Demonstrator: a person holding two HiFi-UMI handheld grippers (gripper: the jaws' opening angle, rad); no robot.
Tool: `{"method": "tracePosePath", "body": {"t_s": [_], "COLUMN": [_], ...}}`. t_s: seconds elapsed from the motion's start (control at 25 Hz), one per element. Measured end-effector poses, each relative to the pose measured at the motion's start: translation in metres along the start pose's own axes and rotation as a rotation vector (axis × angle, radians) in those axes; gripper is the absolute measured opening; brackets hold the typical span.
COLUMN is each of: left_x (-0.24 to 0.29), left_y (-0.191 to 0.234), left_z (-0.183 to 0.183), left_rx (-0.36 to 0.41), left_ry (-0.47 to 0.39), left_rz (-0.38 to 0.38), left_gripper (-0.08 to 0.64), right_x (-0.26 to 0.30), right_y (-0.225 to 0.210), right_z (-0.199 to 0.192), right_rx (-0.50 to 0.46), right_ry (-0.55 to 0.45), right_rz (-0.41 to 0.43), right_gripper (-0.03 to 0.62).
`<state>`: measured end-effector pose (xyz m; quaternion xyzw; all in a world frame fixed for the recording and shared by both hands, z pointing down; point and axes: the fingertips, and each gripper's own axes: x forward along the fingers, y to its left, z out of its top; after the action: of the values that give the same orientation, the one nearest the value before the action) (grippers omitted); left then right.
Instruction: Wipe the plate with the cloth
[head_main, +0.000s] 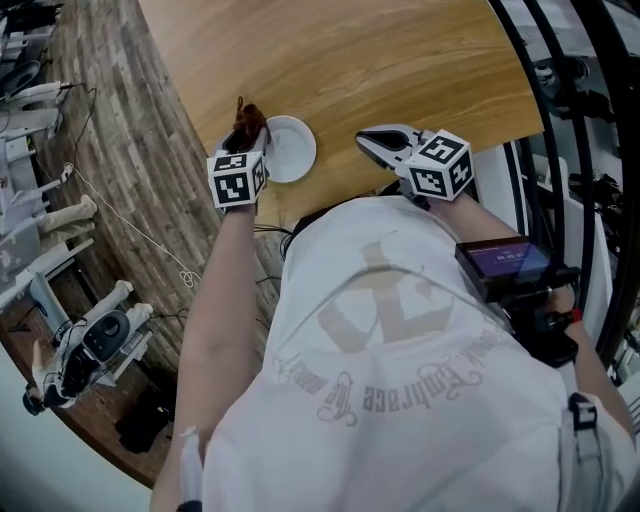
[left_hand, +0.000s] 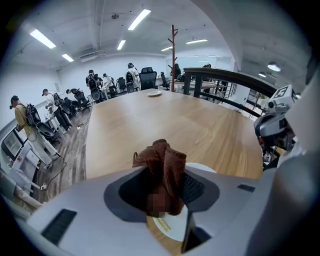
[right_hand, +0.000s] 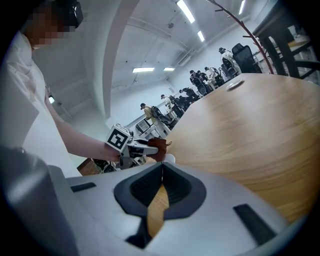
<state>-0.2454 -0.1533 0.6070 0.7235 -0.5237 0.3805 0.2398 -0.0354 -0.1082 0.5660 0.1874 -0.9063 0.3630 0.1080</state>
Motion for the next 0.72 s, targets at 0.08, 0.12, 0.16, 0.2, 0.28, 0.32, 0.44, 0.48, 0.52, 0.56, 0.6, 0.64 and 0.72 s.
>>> {"method": "tracePosePath", "body": {"t_s": [0.08,0.12,0.16,0.2,0.28,0.32,0.44,0.48,0.52,0.56,0.6,0.64,0.72], "left_x": [-0.002,-0.004,-0.006,-0.009,-0.014,-0.018,-0.032,-0.037,-0.041,-0.045,-0.048,-0.051,-0.055], "left_y": [-0.008,-0.013,-0.018,-0.023,-0.033,-0.039,-0.054,-0.06,-0.066,-0.072,-0.078,-0.084,-0.092], "left_z": [-0.001,-0.003,-0.006,-0.01,-0.019,-0.024,-0.037,-0.041,-0.045,-0.049,-0.053,-0.055,-0.055], "left_rx": [0.003,0.006,0.01,0.015,0.018,0.015,-0.007,-0.014,-0.017,-0.013,-0.002,0.016,0.06], "left_ry": [0.003,0.006,0.011,0.019,0.031,0.033,0.032,0.032,0.033,0.034,0.034,0.032,0.023], "left_rz": [-0.014,-0.024,-0.032,-0.037,-0.044,-0.048,-0.059,-0.063,-0.067,-0.073,-0.079,-0.084,-0.088], "left_gripper": [0.169,0.169,0.169,0.169,0.169,0.169,0.169,0.169,0.169,0.17,0.169,0.169,0.169], "right_x": [-0.002,-0.002,-0.002,-0.001,0.0,0.0,0.004,0.006,0.007,0.008,0.009,0.01,0.011], "right_y": [0.0,0.001,0.001,0.001,0.002,0.003,0.008,0.01,0.011,0.013,0.014,0.015,0.017], "right_z": [-0.002,-0.003,-0.003,-0.004,-0.004,-0.004,-0.004,-0.004,-0.004,-0.005,-0.006,-0.007,-0.009], "right_rx": [0.002,0.004,0.005,0.006,0.005,0.003,-0.003,-0.005,-0.006,-0.008,-0.01,-0.012,-0.015], "right_ry": [0.003,0.006,0.009,0.011,0.013,0.015,0.024,0.028,0.031,0.034,0.037,0.04,0.046], "right_rz": [-0.001,0.0,0.001,0.002,0.009,0.014,0.033,0.039,0.044,0.05,0.055,0.06,0.068], "right_gripper": [0.014,0.014,0.014,0.014,0.014,0.014,0.014,0.014,0.014,0.014,0.014,0.014,0.014]}}
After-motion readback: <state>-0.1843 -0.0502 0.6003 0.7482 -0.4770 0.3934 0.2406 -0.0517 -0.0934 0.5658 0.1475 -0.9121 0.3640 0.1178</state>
